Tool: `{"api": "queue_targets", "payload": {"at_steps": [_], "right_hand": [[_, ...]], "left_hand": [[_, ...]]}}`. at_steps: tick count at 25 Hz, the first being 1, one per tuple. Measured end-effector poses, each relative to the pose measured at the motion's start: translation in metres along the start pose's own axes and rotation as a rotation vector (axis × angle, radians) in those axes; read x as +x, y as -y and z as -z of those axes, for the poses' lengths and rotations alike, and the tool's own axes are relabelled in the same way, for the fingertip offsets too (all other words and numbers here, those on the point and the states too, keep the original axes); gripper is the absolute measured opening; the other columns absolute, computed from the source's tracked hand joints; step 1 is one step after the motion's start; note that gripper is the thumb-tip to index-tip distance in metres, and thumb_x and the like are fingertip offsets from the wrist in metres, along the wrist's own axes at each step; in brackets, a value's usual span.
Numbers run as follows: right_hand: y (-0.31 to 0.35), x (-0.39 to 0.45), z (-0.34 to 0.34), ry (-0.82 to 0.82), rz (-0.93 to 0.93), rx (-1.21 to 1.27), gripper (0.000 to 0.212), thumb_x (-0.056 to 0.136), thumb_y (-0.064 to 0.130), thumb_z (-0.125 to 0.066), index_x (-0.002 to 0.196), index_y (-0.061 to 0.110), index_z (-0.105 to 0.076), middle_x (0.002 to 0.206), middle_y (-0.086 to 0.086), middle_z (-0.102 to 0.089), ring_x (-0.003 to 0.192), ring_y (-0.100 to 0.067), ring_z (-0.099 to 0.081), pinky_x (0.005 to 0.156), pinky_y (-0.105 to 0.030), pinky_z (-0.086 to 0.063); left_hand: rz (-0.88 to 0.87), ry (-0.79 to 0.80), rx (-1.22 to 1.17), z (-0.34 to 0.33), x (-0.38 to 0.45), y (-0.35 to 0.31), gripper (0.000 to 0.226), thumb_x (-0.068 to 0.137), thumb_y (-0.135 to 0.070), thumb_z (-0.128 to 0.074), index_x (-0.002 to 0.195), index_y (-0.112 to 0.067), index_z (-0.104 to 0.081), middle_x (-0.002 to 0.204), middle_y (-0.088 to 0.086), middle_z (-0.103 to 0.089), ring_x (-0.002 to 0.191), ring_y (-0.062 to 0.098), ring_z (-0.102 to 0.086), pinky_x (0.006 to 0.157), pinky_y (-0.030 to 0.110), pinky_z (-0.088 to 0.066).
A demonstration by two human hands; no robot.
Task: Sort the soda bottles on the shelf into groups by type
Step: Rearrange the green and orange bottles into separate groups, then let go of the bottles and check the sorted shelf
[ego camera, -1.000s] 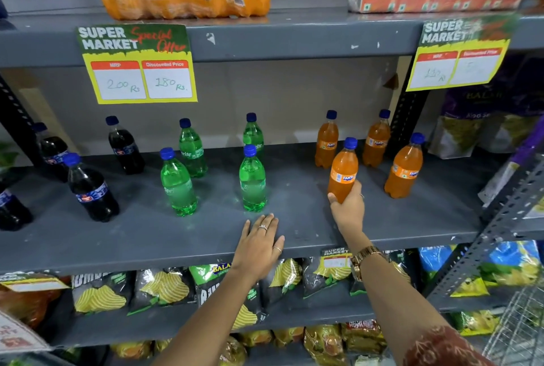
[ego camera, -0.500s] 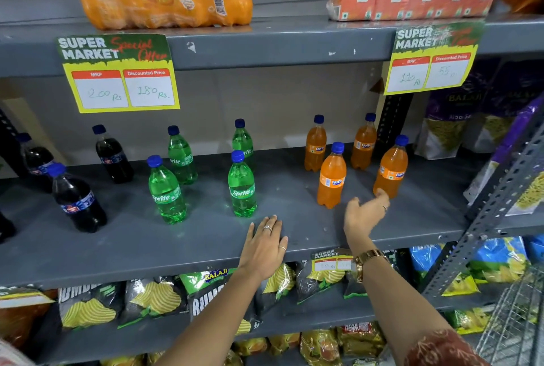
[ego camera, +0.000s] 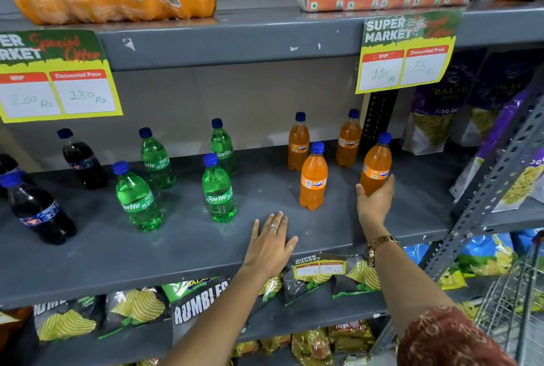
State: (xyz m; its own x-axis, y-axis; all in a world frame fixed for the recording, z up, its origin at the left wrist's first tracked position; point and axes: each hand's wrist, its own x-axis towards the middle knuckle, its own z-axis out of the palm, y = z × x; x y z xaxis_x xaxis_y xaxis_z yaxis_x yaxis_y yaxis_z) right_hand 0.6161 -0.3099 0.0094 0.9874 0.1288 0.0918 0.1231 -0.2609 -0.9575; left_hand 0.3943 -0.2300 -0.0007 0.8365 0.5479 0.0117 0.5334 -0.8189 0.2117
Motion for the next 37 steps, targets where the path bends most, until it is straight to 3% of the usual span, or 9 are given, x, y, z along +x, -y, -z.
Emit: {"api": "queue_targets", "payload": {"at_steps": [7,16,18,21,24,28,31,34,37], "right_hand": [[-0.004,0.005,0.0,-0.004,-0.008,-0.014,0.062,0.084,0.008,-0.062,0.136,0.01,-0.028,0.138,-0.019,-0.042,0.127,-0.037,-0.04,0.105,-0.051,-0.034],[0.001,-0.008,0.006,-0.018,-0.018,-0.009,0.093,0.081,0.009,-0.066,0.144,0.011,0.002,0.153,-0.017,-0.013,0.14,-0.036,-0.013,0.113,-0.05,-0.019],[0.003,-0.017,0.008,-0.121,0.037,-0.018,0.087,0.076,0.005,-0.07,0.141,0.007,-0.011,0.15,-0.02,-0.017,0.136,-0.039,-0.019,0.111,-0.05,-0.024],[0.007,-0.035,0.008,-0.182,0.207,-0.149,0.051,0.077,0.002,-0.065,0.119,-0.001,-0.038,0.128,-0.026,-0.041,0.118,-0.042,-0.039,0.099,-0.051,-0.036],[0.008,-0.052,-0.001,0.002,0.378,-0.206,0.024,0.082,0.003,-0.06,0.103,0.002,-0.05,0.108,-0.021,-0.055,0.101,-0.035,-0.051,0.085,-0.045,-0.043],[0.015,-0.085,-0.02,0.216,0.518,-0.2,0.014,0.083,0.007,-0.06,0.095,0.005,-0.054,0.085,-0.009,-0.052,0.08,-0.025,-0.053,0.069,-0.036,-0.043],[0.032,-0.114,-0.039,0.299,0.672,-0.17,0.009,0.081,0.009,-0.061,0.089,0.006,-0.057,0.07,-0.002,-0.051,0.065,-0.017,-0.047,0.06,-0.029,-0.039],[0.047,-0.141,-0.063,0.369,0.776,-0.18,0.012,0.078,0.021,-0.055,0.079,0.009,-0.059,0.061,0.001,-0.051,0.055,-0.014,-0.045,0.055,-0.03,-0.04],[0.053,-0.167,-0.082,0.394,0.795,-0.181,0.015,0.076,0.024,-0.053,0.073,0.011,-0.059,0.057,0.003,-0.049,0.053,-0.014,-0.045,0.055,-0.032,-0.043]], "left_hand": [[-0.004,-0.041,0.018,-0.005,0.002,0.004,0.057,0.099,-0.04,-0.025,0.146,-0.011,-0.012,0.157,0.005,-0.012,0.144,0.017,-0.005,0.117,0.039,0.001],[-0.004,-0.042,0.01,-0.007,0.002,0.003,0.056,0.099,-0.04,-0.024,0.146,-0.011,-0.012,0.157,0.005,-0.012,0.144,0.017,-0.006,0.117,0.037,0.002],[-0.006,-0.042,0.006,-0.006,0.001,0.003,0.057,0.099,-0.04,-0.025,0.146,-0.01,-0.011,0.157,0.006,-0.011,0.144,0.018,-0.005,0.117,0.037,0.001],[0.013,-0.045,-0.009,-0.004,-0.005,0.007,0.06,0.099,-0.042,-0.027,0.146,-0.007,-0.013,0.157,0.008,-0.011,0.144,0.019,-0.006,0.117,0.038,0.001],[0.039,-0.081,-0.003,-0.002,-0.015,0.021,0.063,0.098,-0.045,-0.028,0.145,-0.007,-0.015,0.157,0.009,-0.013,0.144,0.019,-0.007,0.117,0.039,-0.001],[0.078,-0.127,0.047,0.005,-0.038,0.059,0.065,0.095,-0.051,-0.023,0.144,-0.008,-0.02,0.156,0.008,-0.019,0.143,0.019,-0.013,0.117,0.039,-0.006],[0.11,-0.164,0.065,0.016,-0.06,0.092,0.084,0.08,-0.059,-0.005,0.138,-0.007,-0.037,0.147,0.01,-0.039,0.137,0.022,-0.033,0.114,0.043,-0.02],[0.16,-0.191,0.132,0.025,-0.085,0.126,0.068,0.082,-0.051,-0.023,0.11,-0.006,-0.065,0.114,0.011,-0.068,0.107,0.023,-0.064,0.093,0.044,-0.049],[0.214,-0.192,0.153,0.033,-0.104,0.151,0.057,0.081,-0.048,-0.033,0.096,-0.008,-0.07,0.098,0.009,-0.074,0.091,0.022,-0.07,0.077,0.044,-0.056]]}}
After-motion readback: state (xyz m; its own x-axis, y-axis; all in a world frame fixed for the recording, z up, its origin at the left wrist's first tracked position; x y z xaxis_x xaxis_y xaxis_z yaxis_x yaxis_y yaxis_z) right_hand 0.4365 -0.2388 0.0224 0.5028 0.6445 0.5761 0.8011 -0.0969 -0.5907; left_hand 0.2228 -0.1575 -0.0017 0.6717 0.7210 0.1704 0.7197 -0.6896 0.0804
